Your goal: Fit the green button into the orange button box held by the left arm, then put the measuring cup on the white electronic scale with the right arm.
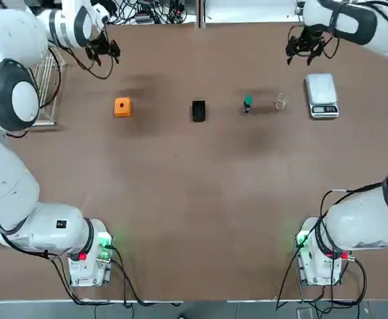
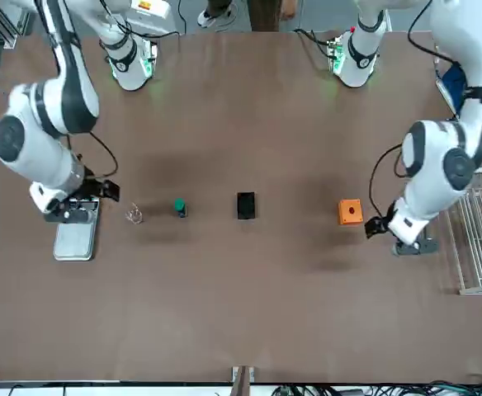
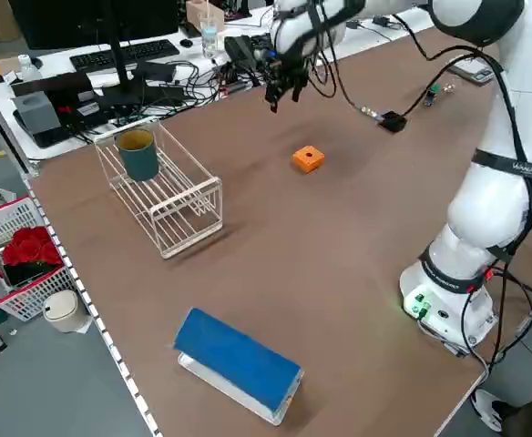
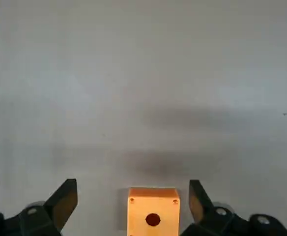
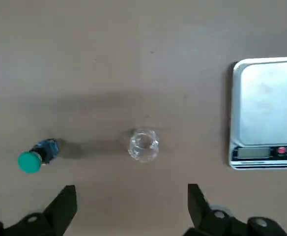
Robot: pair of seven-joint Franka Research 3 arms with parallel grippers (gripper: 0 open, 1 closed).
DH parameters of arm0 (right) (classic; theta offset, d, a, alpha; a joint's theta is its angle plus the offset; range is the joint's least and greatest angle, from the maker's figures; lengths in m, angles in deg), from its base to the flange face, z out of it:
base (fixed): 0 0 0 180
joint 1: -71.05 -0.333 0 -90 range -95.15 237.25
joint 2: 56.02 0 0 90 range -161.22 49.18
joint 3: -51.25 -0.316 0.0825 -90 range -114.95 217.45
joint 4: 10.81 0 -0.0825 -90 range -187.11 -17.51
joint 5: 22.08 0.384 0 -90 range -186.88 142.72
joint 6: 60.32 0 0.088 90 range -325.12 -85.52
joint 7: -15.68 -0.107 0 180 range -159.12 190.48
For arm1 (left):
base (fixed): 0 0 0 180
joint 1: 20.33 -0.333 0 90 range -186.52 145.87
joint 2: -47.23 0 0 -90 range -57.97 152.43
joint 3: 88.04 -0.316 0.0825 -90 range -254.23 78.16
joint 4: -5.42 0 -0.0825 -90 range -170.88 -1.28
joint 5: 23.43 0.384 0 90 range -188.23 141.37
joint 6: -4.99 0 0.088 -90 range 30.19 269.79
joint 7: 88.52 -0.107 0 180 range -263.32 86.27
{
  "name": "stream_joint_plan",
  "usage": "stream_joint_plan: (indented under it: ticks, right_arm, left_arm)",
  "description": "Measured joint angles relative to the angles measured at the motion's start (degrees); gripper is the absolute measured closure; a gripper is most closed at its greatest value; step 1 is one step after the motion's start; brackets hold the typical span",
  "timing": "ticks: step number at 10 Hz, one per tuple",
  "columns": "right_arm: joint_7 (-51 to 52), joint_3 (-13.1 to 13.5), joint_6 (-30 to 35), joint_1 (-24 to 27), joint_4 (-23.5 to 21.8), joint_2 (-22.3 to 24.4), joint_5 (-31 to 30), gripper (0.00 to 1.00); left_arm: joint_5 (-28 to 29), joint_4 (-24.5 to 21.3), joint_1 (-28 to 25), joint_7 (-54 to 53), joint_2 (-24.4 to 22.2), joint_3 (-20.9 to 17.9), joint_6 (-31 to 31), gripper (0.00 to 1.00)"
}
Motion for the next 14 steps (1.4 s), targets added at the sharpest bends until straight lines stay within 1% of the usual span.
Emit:
stream_joint_plan:
  ticks: [2, 3, 5, 7, 8, 10, 12, 14]
  right_arm:
    - [-4.45, -0.07, -0.07, -2.33, 0.01, -0.51, 0.05, 0.00]
    - [-6.48, -0.13, -0.07, -3.25, 0.00, -0.51, 0.07, 0.00]
    - [-11.41, -0.24, -0.82, -5.93, -0.04, -0.63, 0.16, 0.00]
    - [-15.55, -0.39, -4.62, -9.68, -0.22, -2.21, 0.18, 0.00]
    - [-15.97, -1.12, -6.83, -10.37, -0.31, -3.66, 0.18, 0.00]
    - [-16.43, -4.07, -10.82, -10.45, -0.50, -7.25, 0.18, 0.00]
    - [-16.43, -5.39, -14.32, -10.65, -1.11, -9.61, 0.17, 0.00]
    - [-16.43, -5.86, -18.79, -10.78, -3.06, -11.26, 0.02, 0.00]
  left_arm:
    - [0.10, -5.83, 0.11, 0.51, 0.06, 0.11, 7.13, 0.00]
    - [0.11, -8.35, 0.39, 0.52, 0.15, 0.23, 9.42, 0.00]
    - [0.12, -11.20, 1.72, 0.62, 0.64, 0.31, 10.40, 0.00]
    - [0.12, -13.33, 2.71, 0.70, 0.72, 0.32, 11.28, 0.00]
    - [0.12, -14.33, 2.74, 0.70, 0.75, 0.30, 12.43, 0.00]
    - [0.12, -15.35, 2.81, 0.70, 0.90, 0.29, 13.80, 0.00]
    - [0.12, -15.56, 3.24, 0.70, 1.87, 0.33, 15.53, 0.00]
    - [0.12, -15.71, 3.50, 0.70, 2.61, 0.35, 16.03, 0.00]
